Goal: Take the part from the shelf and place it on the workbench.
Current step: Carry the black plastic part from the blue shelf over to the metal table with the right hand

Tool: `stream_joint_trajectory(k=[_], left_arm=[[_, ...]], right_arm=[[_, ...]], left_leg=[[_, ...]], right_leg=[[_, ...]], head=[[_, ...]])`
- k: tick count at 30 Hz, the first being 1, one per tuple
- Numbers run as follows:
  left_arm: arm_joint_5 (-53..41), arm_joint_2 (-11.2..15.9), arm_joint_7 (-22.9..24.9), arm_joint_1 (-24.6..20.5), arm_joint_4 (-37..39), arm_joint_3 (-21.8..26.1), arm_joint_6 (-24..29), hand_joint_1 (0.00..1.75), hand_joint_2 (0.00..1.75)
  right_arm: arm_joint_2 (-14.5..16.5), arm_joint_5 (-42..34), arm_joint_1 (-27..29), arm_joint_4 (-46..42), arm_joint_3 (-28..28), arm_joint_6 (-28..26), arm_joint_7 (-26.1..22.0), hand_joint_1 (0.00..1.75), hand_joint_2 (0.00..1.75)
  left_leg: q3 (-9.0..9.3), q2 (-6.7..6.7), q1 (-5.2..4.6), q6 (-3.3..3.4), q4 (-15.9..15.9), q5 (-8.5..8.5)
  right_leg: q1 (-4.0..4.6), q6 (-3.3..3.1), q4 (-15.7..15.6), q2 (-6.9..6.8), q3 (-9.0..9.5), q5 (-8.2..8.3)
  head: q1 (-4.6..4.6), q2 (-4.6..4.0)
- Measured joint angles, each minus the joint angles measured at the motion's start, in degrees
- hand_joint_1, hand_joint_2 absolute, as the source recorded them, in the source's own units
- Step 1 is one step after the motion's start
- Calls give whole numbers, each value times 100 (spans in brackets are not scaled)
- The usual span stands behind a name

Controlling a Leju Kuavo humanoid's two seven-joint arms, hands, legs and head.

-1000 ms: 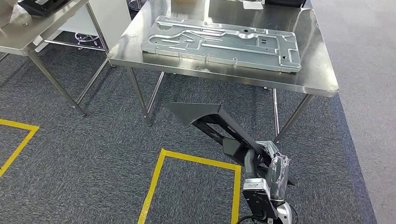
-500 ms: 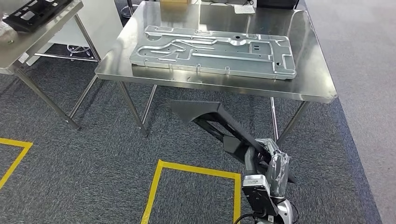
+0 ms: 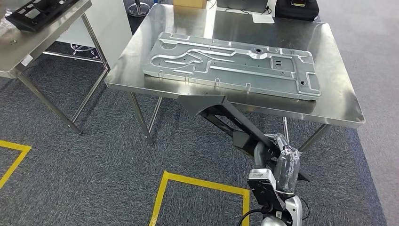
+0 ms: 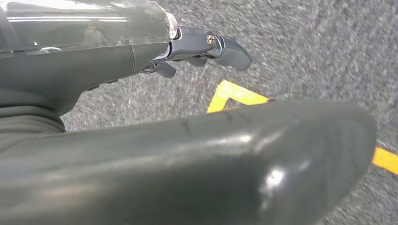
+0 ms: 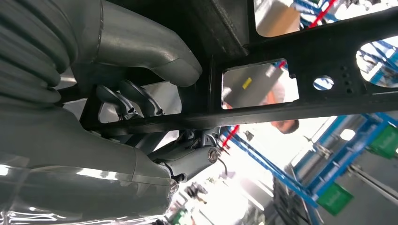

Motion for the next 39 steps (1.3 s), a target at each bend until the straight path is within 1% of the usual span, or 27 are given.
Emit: stream_joint_trajectory(k=[2,3,4,6,7,9,10,11,12,13,14,15,17,18,19,23,24,25,27,28,29,31,32,33,35,37,39], left_arm=[[-19,-13,17,-1,7,-2,-13,0,0],[-34,-18,25,-11,11,-4,-20,0,0],[-48,-22,33,-20,14,-5,-28,0,0],[-73,-9,41,-43,15,-9,-47,0,0],[-86,0,44,-53,15,-10,-62,0,0],[-112,15,47,-89,15,-15,-90,0,0],[-121,15,47,-105,15,-17,-99,0,0],[-123,15,48,-109,15,-20,-101,0,0],[-124,15,49,-102,15,-21,-103,0,0],[-123,16,50,-87,15,-22,-102,0,0],[-123,20,51,-72,15,-22,-101,0,0],[-128,26,51,-60,15,-22,-99,0,0],[-157,44,49,-27,15,-25,-95,0,0],[-179,52,49,-14,15,-28,-96,0,0],[-198,57,47,-8,16,-34,-99,0,0],[-246,60,15,-69,19,-59,-120,0,0],[-262,60,10,-84,19,-64,-128,0,0],[-278,62,7,-95,18,-70,-139,0,0],[-308,67,6,-111,17,-87,-157,0,0],[-315,69,6,-113,17,-96,-168,0,0],[-321,70,7,-111,18,-104,-178,0,0],[-327,70,9,-106,19,-121,-194,0,0],[-327,70,11,-110,19,-131,-199,0,0],[-327,74,16,-116,19,-138,-201,0,0],[-326,85,26,-125,18,-146,-202,0,0],[-320,98,36,-122,17,-148,-202,0,0],[-311,110,41,-123,18,-148,-201,0,0]], right_arm=[[-107,18,-182,-69,-75,68,150,175,175],[-167,14,-285,-106,-114,101,221,175,175],[-227,8,-389,-148,-151,130,287,175,175],[-345,-11,-653,-227,-212,241,469,175,175],[-424,-28,-836,-256,-239,342,614,175,175],[-620,-82,-1273,-271,-305,595,943,175,175],[-719,-106,-1470,-268,-344,688,1069,175,175],[-800,-124,-1627,-263,-377,745,1144,175,175],[-866,-134,-1744,-256,-398,772,1186,175,175],[-920,-137,-1823,-249,-409,783,1207,175,175],[-963,-132,-1880,-240,-413,784,1217,175,175],[-1000,-115,-1927,-231,-414,784,1233,175,175],[-1076,-9,-2053,-184,-413,788,1322,175,175],[-1118,106,-2155,-140,-412,796,1399,175,175],[-1165,273,-2283,-89,-411,813,1498,175,175],[-1376,1370,-2976,117,-399,939,1882,175,175],[-1449,1667,-3181,201,-392,1042,1965,175,175],[-1539,1943,-3384,317,-380,1205,2035,175,175],[-1753,2424,-3796,643,-338,1641,2123,175,175],[-1871,2652,-3986,858,-300,1860,2138,175,175],[-1986,2878,-4173,1099,-249,2040,2135,175,175],[-2203,3357,-4539,1640,-113,2261,2093,175,175],[-2291,3578,-4715,1918,-35,2312,2056,175,175],[-2361,3772,-4872,2185,44,2340,2007,175,175],[-2452,4051,-5106,2697,208,2349,1888,175,175],[-2503,4176,-5246,3143,392,2300,1758,175,175],[-2530,4205,-5337,3541,582,2170,1678,175,175]], left_leg=[[181,-8,-25,-19,-2,-164],[246,-12,-33,-40,-17,-243],[310,-14,-38,-69,-11,-281],[376,-6,-42,-141,79,-250],[337,1,-41,-171,254,-183],[-4,11,-27,-224,834,-175],[-252,13,-14,-250,1173,-278],[-505,14,0,-272,1450,-464],[-720,16,12,-285,1619,-665],[-871,17,18,-294,1643,-803],[-959,18,20,-288,1522,-824],[-995,19,20,-269,1268,-670],[-1022,17,4,-212,613,115],[-1029,16,-11,-187,394,468],[-1041,14,-29,-166,280,704],[-977,13,-34,-71,178,710],[-939,13,-18,-43,138,696],[-907,12,-12,-20,120,674],[-854,10,-9,2,112,615],[-816,5,-7,0,113,580],[-765,-4,-4,-7,114,542],[-653,-26,3,-37,121,458],[-613,-38,-3,-59,130,422],[-596,-50,-8,-85,140,397],[-597,-64,-15,-137,136,382],[-605,-57,-9,-193,140,354],[-718,-28,-6,-244,412,192]], right_leg=[[59,-116,-625,13,28,780],[87,-158,-822,21,55,1085],[108,-190,-931,39,85,1259],[105,-231,-1000,66,218,1222],[88,-264,-1044,80,302,1198],[54,-310,-1089,89,461,1122],[51,-322,-1093,89,522,1063],[51,-325,-1094,89,585,997],[52,-322,-1094,90,662,924],[51,-316,-1093,91,756,849],[50,-307,-1093,92,862,768],[50,-295,-1092,91,974,685],[56,-260,-1073,93,1157,525],[62,-229,-1058,106,1206,452],[66,-194,-1053,119,1225,394],[31,-52,-988,101,1210,225],[23,-19,-768,77,1094,124],[12,10,-426,52,888,-1],[-12,64,342,38,341,-186],[-26,85,533,33,141,-129],[-39,99,496,29,50,66],[-60,108,-130,16,140,683],[-52,99,-473,11,233,925],[-44,68,-745,7,316,1038],[-4,-12,-926,12,382,1023],[-12,-93,-972,21,406,1001],[-34,-166,-999,17,442,994]], head=[[0,0],[-1,0],[-2,0],[-3,1],[-10,1],[-36,1],[-46,0],[-50,0],[-47,0],[-47,0],[-48,0],[-48,0],[-42,0],[-38,0],[-32,0],[-23,0],[-19,0],[-14,0],[-13,0],[-13,0],[-13,0],[-11,0],[-12,0],[-11,0],[-12,0],[-14,0],[-18,0]])
